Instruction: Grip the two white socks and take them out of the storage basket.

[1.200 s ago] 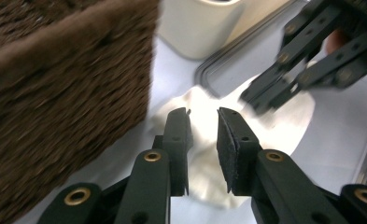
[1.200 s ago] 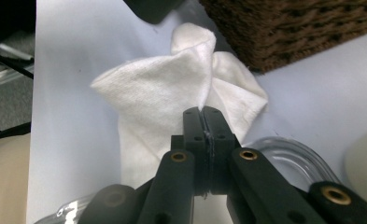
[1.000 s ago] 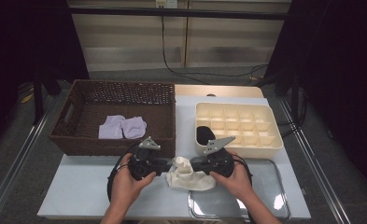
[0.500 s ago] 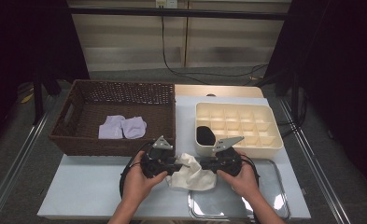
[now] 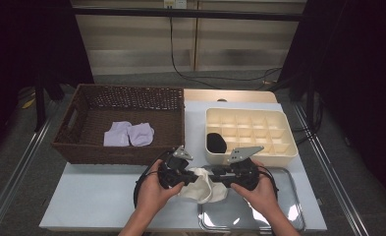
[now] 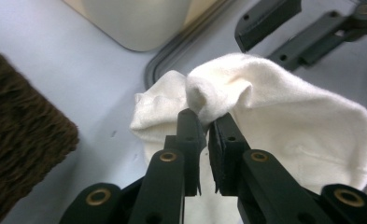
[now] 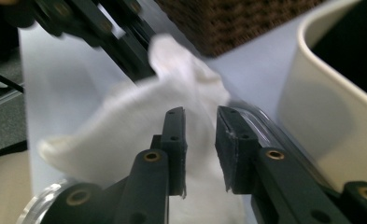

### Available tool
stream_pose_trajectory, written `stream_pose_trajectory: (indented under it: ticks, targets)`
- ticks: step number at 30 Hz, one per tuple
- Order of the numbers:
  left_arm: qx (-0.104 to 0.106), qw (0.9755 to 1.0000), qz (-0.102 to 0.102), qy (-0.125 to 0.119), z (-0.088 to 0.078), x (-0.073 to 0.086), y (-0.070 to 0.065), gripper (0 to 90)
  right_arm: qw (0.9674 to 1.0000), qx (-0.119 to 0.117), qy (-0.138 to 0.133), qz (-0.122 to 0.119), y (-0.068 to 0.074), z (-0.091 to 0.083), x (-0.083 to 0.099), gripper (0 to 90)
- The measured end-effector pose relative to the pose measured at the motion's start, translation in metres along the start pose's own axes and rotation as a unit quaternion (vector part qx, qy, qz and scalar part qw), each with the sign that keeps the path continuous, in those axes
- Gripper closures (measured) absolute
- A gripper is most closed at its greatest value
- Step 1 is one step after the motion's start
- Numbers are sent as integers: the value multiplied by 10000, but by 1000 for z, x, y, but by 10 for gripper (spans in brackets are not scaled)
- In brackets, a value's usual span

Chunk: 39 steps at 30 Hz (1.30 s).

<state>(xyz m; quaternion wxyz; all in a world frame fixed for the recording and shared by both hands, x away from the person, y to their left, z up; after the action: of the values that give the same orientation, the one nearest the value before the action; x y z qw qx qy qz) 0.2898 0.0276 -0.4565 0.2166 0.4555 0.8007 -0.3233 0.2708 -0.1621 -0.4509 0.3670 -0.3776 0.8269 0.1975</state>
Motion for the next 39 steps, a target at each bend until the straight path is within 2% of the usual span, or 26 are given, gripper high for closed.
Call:
stream_pose_trajectory:
  ticks: [1,3,10,12,14,18,20,21,27,30,32,33,34,37,39]
  targets:
    - [-28,10000,42,43,0,-1,-1,832,10000,0,0,0,0,0,0,671]
    - [0,10000,-9,-10,-2,-2,-4,832,9999,-47,-125,9,7,-4,-9,628]
    - [-55,10000,-38,71,-5,1,-5,832,9997,-111,-198,74,15,-8,-21,526]
    - [-84,9999,-45,75,-5,2,-4,832,9994,-234,-217,126,18,-8,-23,509]
    - [-83,9999,-61,63,-6,3,-3,832,9994,-280,-161,97,21,-7,-23,496]
    - [-116,9998,-132,19,-12,4,-2,832,9995,-232,214,-50,21,5,-11,488]
    - [-108,9999,-113,55,-14,4,-1,835,9993,-139,349,-65,15,9,-5,500]
    - [-132,9998,-138,-8,-16,5,0,835,9992,-103,373,-26,12,9,-3,505]
    - [-161,9996,-199,-139,-19,7,7,825,9994,100,310,112,-14,6,1,569]
    - [-239,9994,-187,-159,-19,8,9,800,9992,190,337,121,-21,6,3,616]
    - [-246,9992,-245,-194,-21,9,13,770,9988,256,307,267,-30,8,5,697]
    - [-246,9992,-245,-194,-21,9,13,757,9988,256,307,267,-30,8,5,697]
    - [-236,9991,-268,-214,-20,10,15,746,9989,147,284,340,-32,10,7,772]
    - [-231,9991,-293,-194,-19,12,15,729,9988,39,276,397,-31,13,8,857]
    - [-254,9992,-277,-153,-19,13,15,720,9988,-48,247,427,-30,13,6,877]
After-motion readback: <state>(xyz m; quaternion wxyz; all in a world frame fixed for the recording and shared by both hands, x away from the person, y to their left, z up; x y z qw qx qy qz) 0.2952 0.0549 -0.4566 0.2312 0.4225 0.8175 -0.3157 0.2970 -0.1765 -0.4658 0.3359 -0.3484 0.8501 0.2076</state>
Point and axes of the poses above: each handheld gripper's, and its own axes: z roughly forward along the jaws, x roughly out of its underside, y roughly to its left, the point moved 3 cm from there along z, roughly forward along the jaws, and after that the axes turned 8 degrees about x, right-handed, at the moved point
